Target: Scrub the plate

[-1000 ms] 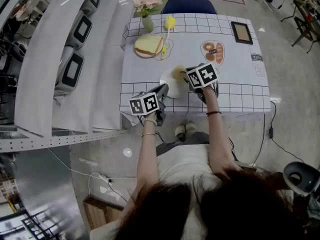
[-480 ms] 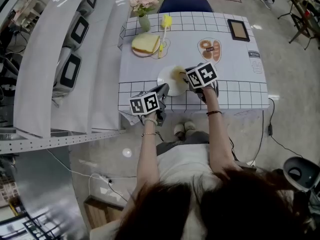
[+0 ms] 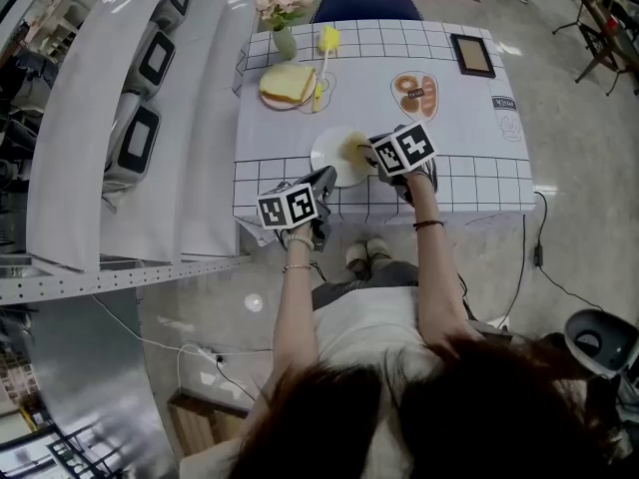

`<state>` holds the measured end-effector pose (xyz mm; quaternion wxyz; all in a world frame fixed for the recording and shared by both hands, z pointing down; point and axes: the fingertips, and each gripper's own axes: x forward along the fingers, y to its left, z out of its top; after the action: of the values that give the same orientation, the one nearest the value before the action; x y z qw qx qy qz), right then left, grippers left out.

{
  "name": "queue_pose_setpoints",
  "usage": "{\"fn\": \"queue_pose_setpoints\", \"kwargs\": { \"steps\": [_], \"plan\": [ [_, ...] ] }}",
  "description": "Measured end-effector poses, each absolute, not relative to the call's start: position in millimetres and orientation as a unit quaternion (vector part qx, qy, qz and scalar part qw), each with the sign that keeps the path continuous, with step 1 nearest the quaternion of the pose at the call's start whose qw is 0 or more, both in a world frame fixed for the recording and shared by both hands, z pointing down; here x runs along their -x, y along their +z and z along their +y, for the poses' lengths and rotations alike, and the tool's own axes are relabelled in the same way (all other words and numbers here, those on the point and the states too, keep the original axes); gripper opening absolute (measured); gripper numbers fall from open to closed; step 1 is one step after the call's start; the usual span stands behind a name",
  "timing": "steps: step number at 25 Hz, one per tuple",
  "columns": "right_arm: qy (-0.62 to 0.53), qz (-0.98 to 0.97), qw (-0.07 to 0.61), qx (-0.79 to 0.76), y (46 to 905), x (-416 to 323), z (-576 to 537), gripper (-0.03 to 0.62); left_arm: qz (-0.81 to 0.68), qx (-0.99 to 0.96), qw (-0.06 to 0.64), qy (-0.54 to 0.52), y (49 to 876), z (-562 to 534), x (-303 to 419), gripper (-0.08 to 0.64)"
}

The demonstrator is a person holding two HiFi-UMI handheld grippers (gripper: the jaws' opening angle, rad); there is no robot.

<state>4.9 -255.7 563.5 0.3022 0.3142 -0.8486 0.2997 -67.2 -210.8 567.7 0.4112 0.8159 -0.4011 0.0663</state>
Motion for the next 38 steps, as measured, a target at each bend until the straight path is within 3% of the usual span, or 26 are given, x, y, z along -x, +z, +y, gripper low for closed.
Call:
{"fn": "queue_pose_setpoints", "kwargs": {
  "steps": [38],
  "plan": [
    [0.318, -0.854, 0.323, -0.255, 567.1, 11.3, -224.2, 0.08, -0.424, -0.8, 0.421, 0.058, 575.9, -188.0, 77.7, 0.011]
  ]
}}
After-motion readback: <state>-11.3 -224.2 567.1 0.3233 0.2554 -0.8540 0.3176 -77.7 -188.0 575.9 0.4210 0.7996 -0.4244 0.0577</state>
